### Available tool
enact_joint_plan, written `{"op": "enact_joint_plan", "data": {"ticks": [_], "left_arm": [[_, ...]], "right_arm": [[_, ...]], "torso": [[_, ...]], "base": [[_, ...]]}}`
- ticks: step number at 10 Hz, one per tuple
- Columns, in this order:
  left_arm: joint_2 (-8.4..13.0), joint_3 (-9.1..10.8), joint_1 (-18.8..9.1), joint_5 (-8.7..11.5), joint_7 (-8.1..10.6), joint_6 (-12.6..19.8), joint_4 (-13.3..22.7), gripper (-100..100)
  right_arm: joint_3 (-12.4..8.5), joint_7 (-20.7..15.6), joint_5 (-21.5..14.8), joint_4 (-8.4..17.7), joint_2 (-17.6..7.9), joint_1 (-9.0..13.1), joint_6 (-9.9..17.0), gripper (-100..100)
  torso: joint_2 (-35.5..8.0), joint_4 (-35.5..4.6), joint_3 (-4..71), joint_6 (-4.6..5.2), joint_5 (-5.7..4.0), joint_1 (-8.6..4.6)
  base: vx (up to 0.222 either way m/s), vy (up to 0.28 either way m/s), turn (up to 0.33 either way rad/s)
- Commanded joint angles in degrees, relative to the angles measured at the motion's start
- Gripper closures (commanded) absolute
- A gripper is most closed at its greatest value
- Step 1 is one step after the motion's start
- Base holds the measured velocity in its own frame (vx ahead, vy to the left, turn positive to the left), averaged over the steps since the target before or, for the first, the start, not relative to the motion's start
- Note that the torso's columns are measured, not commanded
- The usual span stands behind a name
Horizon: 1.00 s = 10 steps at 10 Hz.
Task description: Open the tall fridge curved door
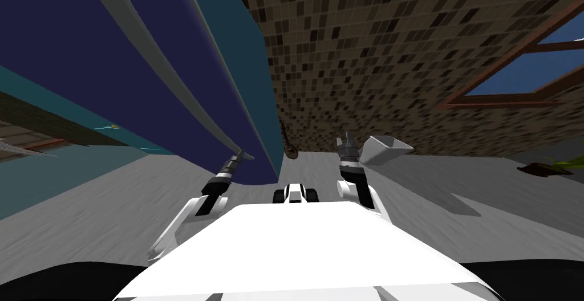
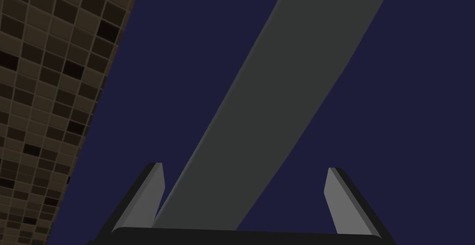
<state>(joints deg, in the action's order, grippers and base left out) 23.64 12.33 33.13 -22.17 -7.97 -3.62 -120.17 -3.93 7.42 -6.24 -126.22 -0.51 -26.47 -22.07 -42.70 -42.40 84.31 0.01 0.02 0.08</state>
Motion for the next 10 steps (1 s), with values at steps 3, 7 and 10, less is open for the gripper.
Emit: {"op": "enact_joint_plan", "data": {"ticks": [3, 7, 10], "left_arm": [[0.41, 4.36, -6.26, -0.35, -0.72, 2.20, 7.21, -100], [0.90, 8.92, -12.32, -0.79, -1.64, 4.56, 13.67, -100], [1.15, 11.73, -15.90, -1.01, -2.09, 5.74, 18.43, -100]], "right_arm": [[-0.01, 0.00, 0.00, 0.00, -0.01, -0.03, 0.00, 0], [-0.02, 0.00, 0.00, -0.01, -0.01, -0.05, -0.01, 0], [-0.02, 0.00, 0.00, 0.00, -0.01, -0.05, 0.00, 0]], "torso": [[0.47, -0.01, 0.32, -0.28, -0.10, 0.15], [0.61, -0.08, 0.44, -0.49, -0.12, 0.54], [0.69, -0.11, 0.49, -0.52, -0.16, 0.65]], "base": [[-0.151, 0.024, -0.271], [-0.131, -0.009, -0.251], [-0.129, -0.012, -0.265]]}}
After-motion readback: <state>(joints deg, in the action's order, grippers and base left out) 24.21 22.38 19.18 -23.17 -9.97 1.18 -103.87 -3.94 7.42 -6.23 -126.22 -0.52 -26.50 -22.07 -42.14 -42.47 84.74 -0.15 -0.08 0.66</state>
